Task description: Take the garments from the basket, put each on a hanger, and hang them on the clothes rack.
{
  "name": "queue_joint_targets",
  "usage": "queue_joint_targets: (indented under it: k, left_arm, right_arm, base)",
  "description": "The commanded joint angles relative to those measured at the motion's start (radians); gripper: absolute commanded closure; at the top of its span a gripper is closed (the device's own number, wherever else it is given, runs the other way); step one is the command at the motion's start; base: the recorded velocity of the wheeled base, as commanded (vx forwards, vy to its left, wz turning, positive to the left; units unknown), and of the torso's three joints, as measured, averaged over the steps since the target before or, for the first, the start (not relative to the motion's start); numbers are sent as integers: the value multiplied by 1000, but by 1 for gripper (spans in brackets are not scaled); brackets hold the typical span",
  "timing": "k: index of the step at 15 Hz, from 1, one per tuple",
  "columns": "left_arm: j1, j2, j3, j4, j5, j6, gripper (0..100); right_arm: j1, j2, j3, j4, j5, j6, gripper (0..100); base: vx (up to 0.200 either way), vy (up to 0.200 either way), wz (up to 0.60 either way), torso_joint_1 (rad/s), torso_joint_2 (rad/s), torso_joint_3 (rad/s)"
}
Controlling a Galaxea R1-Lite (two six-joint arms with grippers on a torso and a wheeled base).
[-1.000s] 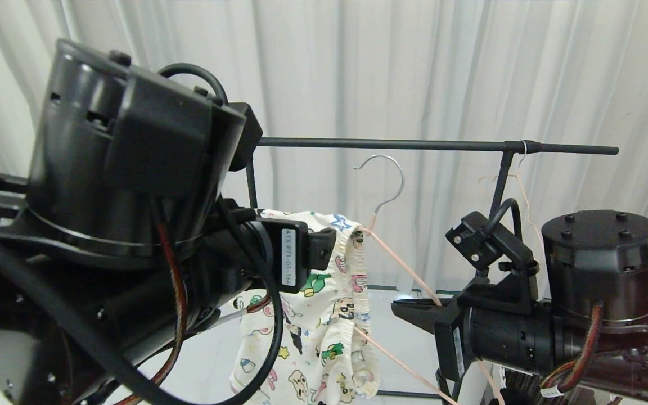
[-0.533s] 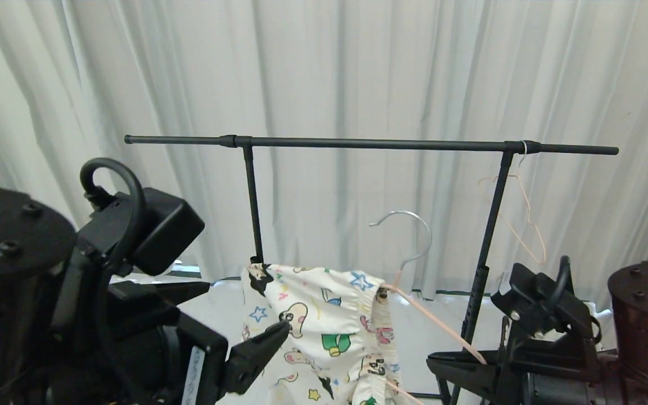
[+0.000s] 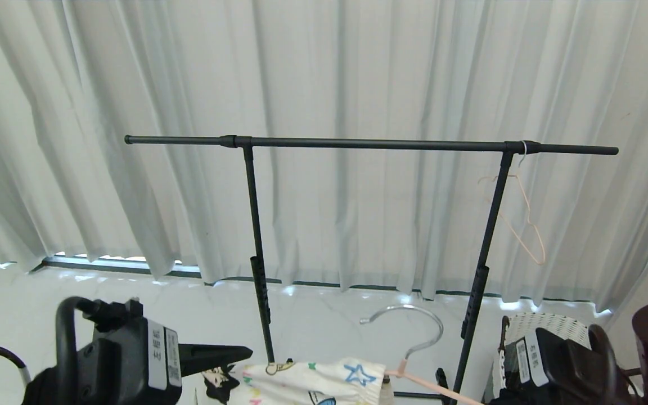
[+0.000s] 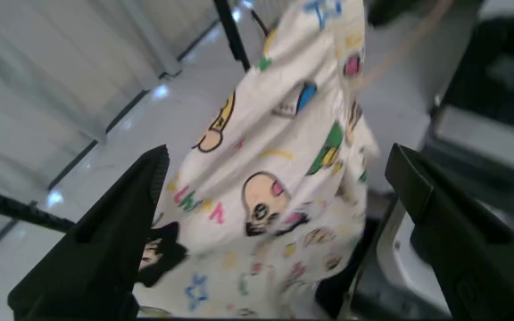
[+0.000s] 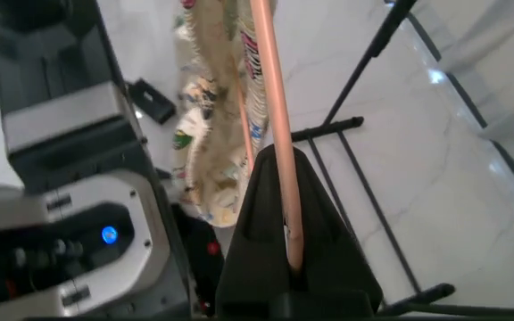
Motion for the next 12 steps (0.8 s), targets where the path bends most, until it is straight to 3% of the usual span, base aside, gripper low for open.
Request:
queue_joint_targets:
  k: [1, 4, 6, 12]
  left_arm:
    - [26, -10, 43, -7, -18, 13, 0]
    - [16, -8, 43, -7, -40, 15, 0]
    - [1, 8, 51, -7, -95, 18, 0]
    - [4, 105, 62, -9, -95, 30, 0]
  right_arm:
    - [1, -15, 28, 0, 9, -16, 100]
    - [15, -32, 36, 0, 31, -33, 100]
    - [35, -30, 34, 0, 34, -34, 100]
    - [97, -29, 28, 0, 34, -34, 100]
  base:
    - [0, 0, 0, 0, 0, 0]
    - [0, 0, 0, 0, 0, 0]
    - [0, 0, 0, 0, 0, 0]
    - [0, 0, 0, 0, 0, 0]
